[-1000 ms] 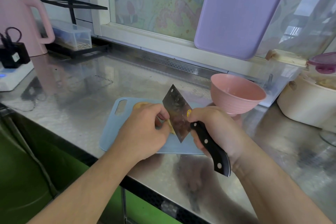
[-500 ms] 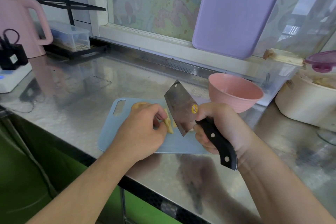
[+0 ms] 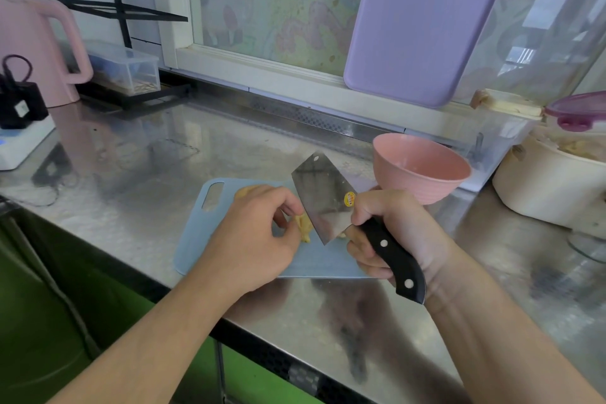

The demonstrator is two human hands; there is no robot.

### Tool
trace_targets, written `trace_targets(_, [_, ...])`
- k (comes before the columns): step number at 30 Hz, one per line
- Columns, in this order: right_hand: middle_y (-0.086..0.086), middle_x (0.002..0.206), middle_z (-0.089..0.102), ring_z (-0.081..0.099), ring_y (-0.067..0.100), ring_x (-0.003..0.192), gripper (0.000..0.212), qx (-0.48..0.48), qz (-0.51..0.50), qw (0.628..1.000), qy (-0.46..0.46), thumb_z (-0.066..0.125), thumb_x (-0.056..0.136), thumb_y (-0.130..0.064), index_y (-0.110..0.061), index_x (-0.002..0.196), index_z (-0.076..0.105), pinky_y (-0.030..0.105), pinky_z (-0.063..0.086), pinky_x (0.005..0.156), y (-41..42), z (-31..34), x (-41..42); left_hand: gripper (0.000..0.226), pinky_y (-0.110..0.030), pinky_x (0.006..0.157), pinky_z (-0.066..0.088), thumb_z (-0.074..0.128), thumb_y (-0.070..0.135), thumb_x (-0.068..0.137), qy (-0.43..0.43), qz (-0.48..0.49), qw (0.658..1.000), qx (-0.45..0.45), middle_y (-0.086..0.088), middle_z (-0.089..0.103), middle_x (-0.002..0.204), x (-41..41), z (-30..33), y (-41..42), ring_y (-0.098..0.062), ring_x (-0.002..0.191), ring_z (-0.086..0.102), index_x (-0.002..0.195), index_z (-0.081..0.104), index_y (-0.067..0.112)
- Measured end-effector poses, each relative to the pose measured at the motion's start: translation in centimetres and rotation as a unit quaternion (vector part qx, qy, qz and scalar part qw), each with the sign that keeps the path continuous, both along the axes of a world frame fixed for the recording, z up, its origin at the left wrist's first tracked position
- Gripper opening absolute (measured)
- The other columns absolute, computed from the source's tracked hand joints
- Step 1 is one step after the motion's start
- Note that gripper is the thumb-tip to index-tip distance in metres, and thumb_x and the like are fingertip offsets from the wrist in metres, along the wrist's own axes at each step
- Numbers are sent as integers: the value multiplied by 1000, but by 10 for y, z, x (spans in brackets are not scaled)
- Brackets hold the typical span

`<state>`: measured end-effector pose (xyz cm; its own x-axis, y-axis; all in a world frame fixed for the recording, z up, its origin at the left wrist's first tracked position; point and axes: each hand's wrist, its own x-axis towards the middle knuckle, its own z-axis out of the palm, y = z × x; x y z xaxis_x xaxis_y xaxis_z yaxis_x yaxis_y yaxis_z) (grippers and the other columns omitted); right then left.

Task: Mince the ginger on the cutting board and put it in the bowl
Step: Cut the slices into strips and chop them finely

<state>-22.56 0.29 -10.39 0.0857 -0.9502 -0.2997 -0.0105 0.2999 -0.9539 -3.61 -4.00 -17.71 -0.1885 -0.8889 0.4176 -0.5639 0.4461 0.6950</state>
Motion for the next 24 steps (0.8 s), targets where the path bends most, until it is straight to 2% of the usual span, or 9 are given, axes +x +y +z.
trace_targets(4, [8, 51, 33, 22, 16, 36, 22, -6, -20, 999, -28, 43, 76, -7, -17, 61, 29, 21, 9, 43, -1, 0, -7, 16, -23, 75, 45, 73, 34, 85, -10, 5, 1000, -5, 22, 59, 93, -2, -2, -1, -2, 100, 55, 88, 59, 39])
trace_targets(7, [9, 50, 32, 21, 16, 35, 24, -24, -42, 998, -46, 42, 76, -6, -19, 73, 22, 18, 11, 40, -3, 3, -13, 23, -28, 78, 51, 75, 40, 83, -27, 16, 1000, -2, 23, 56, 97, -3, -1, -1, 0, 98, 55, 91, 54, 39])
trace_targets(10, [8, 50, 31, 21, 16, 34, 24, -40, -71, 994, -67, 41, 78, -5, -19, 61, 31, 17, 14, 37, -5, 6, -16, 27, -36, 81, 54, 72, 49, 85, -58, 20, 998, -8, 23, 52, 104, -4, 0, 0, 0, 98, 53, 98, 51, 40])
trace_targets(12, [8, 53, 31, 23, 17, 35, 30, -49, -82, 994, -54, 42, 79, -4, -17, 52, 36, 17, 16, 35, -5, 4, -18, 34, -37, 82, 55, 68, 60, 85, -97, 23, 995, -8, 24, 47, 111, -6, 1, 1, -1, 101, 52, 109, 50, 44])
trace_targets(15, [11, 58, 32, 24, 18, 38, 28, -54, -91, 994, -20, 46, 75, -5, -17, 50, 38, 18, 19, 35, -6, -1, -16, 51, -30, 82, 47, 61, 72, 86, -165, 27, 986, -5, 21, 43, 120, -12, 3, 0, -5, 111, 47, 127, 49, 44])
trace_targets(18, [12, 58, 35, 26, 19, 39, 20, -60, -107, 992, 5, 52, 65, -10, -15, 49, 40, 19, 21, 36, -6, -2, -14, 49, -28, 81, 40, 59, 68, 90, -202, 40, 978, -7, 16, 47, 119, -20, 8, -3, -9, 111, 45, 127, 52, 36])
trace_targets(20, [11, 56, 35, 27, 19, 39, 18, -64, -107, 992, 16, 54, 61, -11, -14, 49, 41, 19, 22, 36, -7, -2, -15, 41, -30, 81, 45, 60, 58, 93, -201, 48, 978, 10, 15, 49, 118, -24, 13, -5, -10, 109, 46, 126, 53, 36])
trace_targets(23, [9, 52, 35, 27, 19, 37, 25, -72, -90, 993, 38, 51, 68, -8, -13, 46, 41, 19, 22, 35, -6, -4, -17, 35, -33, 83, 49, 59, 42, 94, -184, 49, 981, 30, 17, 51, 121, -26, 17, -6, -10, 111, 48, 128, 52, 35])
trace_targets(24, [9, 52, 35, 27, 19, 38, 20, -82, -87, 992, 46, 52, 64, -9, -12, 48, 42, 20, 22, 36, -6, -3, -17, 34, -33, 84, 49, 59, 38, 94, -179, 47, 982, 31, 18, 52, 122, -26, 17, -5, -10, 112, 48, 128, 51, 35])
